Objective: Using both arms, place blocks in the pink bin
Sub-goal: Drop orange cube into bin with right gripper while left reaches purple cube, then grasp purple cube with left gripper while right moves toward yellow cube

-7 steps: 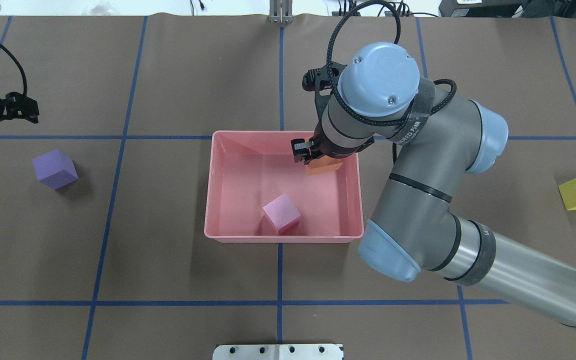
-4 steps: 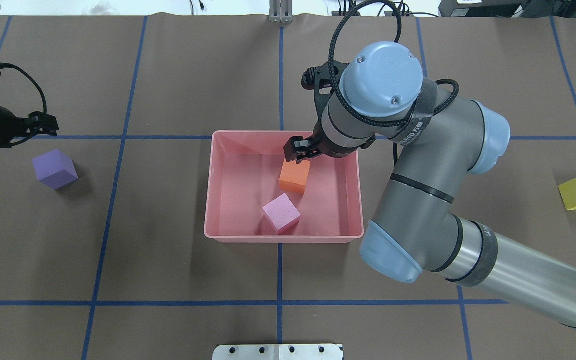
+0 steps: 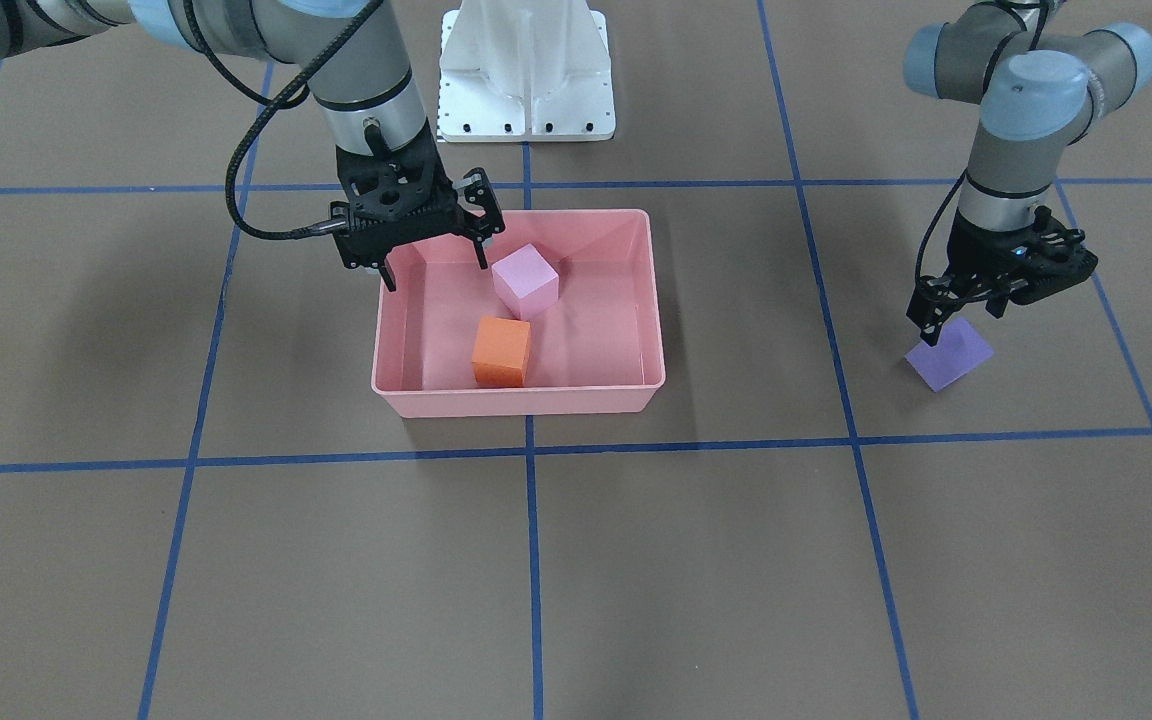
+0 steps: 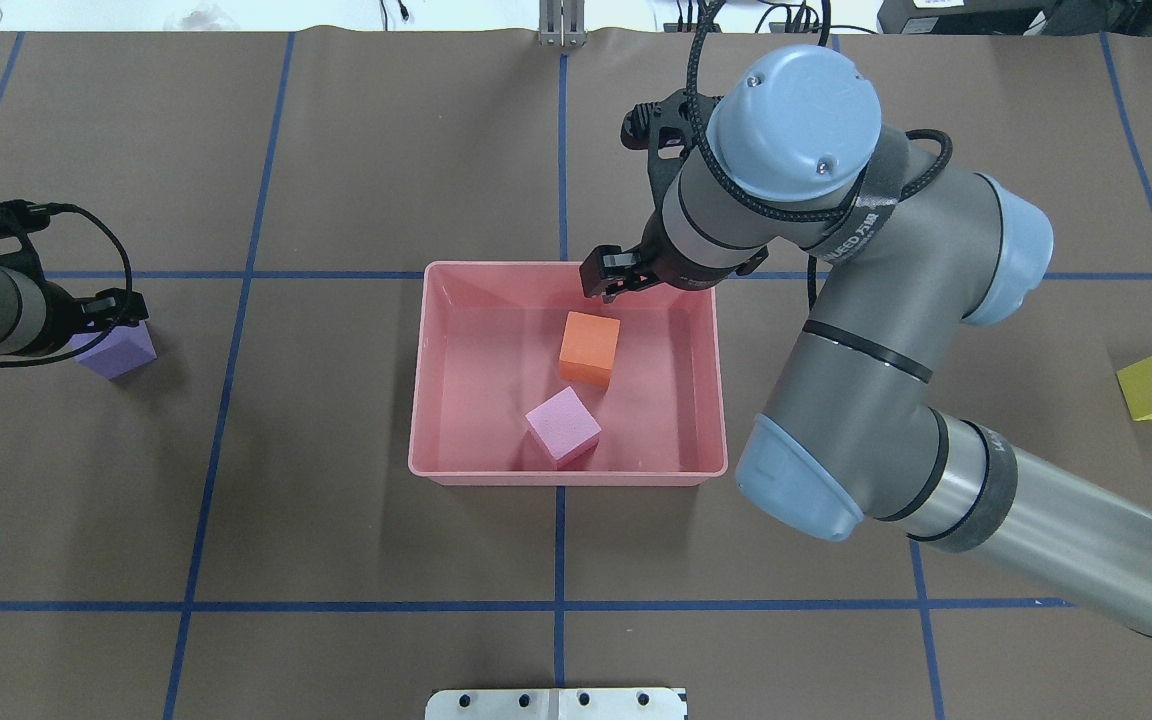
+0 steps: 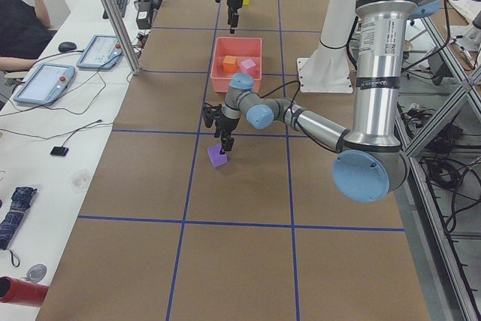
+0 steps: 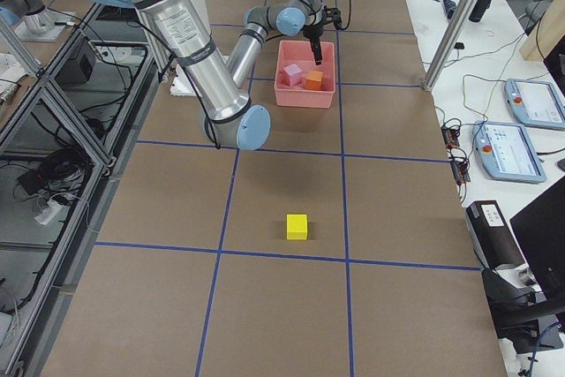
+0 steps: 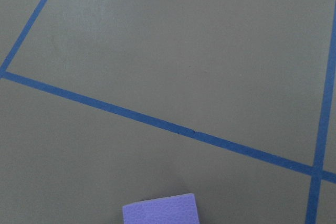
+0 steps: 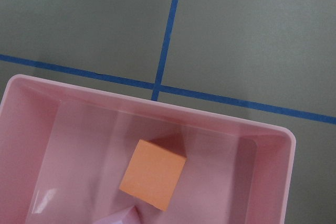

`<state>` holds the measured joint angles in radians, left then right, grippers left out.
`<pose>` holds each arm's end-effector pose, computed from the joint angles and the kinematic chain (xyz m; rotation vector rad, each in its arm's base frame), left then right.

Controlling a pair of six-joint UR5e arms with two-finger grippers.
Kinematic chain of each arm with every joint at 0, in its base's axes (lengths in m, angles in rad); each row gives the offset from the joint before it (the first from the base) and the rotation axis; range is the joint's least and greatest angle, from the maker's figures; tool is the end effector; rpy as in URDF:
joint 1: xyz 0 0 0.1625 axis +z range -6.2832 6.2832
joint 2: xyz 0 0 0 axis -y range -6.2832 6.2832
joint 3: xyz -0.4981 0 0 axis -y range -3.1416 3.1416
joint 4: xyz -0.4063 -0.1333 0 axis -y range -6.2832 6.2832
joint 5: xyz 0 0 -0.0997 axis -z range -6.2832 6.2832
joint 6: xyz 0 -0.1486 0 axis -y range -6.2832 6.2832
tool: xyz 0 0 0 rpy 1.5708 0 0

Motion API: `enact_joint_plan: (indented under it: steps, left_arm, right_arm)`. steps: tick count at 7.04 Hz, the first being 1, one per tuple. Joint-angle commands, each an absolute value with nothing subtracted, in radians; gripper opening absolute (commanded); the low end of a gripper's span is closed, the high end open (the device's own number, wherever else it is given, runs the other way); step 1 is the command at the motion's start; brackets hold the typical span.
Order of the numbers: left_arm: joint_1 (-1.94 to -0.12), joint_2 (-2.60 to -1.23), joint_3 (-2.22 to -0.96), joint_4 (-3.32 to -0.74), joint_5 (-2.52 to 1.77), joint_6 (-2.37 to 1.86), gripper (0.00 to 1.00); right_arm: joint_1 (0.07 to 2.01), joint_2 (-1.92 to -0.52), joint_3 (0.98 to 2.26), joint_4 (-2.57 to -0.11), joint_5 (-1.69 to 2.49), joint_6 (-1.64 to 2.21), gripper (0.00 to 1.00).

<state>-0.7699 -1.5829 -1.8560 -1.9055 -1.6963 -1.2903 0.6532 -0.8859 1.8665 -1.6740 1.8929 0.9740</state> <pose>0.3237 -0.4736 0.6016 0.2132 0.6118 -0.4327 -0.5141 -0.5020 0.2241 0.2645 -0.8809 -0.0889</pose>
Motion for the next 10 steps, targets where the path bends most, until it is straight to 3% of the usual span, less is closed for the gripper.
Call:
enact_joint_plan:
  steps: [1,4,5,6,8,10]
  left_arm:
    - [-0.753,-1.586,-1.759,-2.023,-1.677,-1.295,1.0]
    - [-0.75,-1.628,-1.686,-2.068,-1.678,-1.296,0.97]
    - [-0.752,-1.628,-1.698,-2.069,-1.678,-1.296,0.32]
    - [-0.755,-1.625,-1.706,-2.068,-1.678,-1.298,0.0]
    - [-0.773,-1.605,-1.8,-2.024,-1.689,-1.287,0.0]
    - [-0.804,-1.655,-1.957,-1.762,-1.692,-1.263,0.0]
  right_arm:
    - [0.704,-0.902,1.871,-1.677,1.934,0.965,0.99]
    - [0.808,-0.943,1.876,-1.683,1.992,0.895,0.99]
    - [0.865,-0.981,1.894,-1.684,2.041,0.847,0.99]
    - [0.932,-1.036,1.922,-1.684,2.089,0.751,0.99]
    - [1.027,-1.174,1.975,-1.684,2.156,0.595,0.99]
    - [1.164,-1.357,1.977,-1.674,2.192,0.322,0.99]
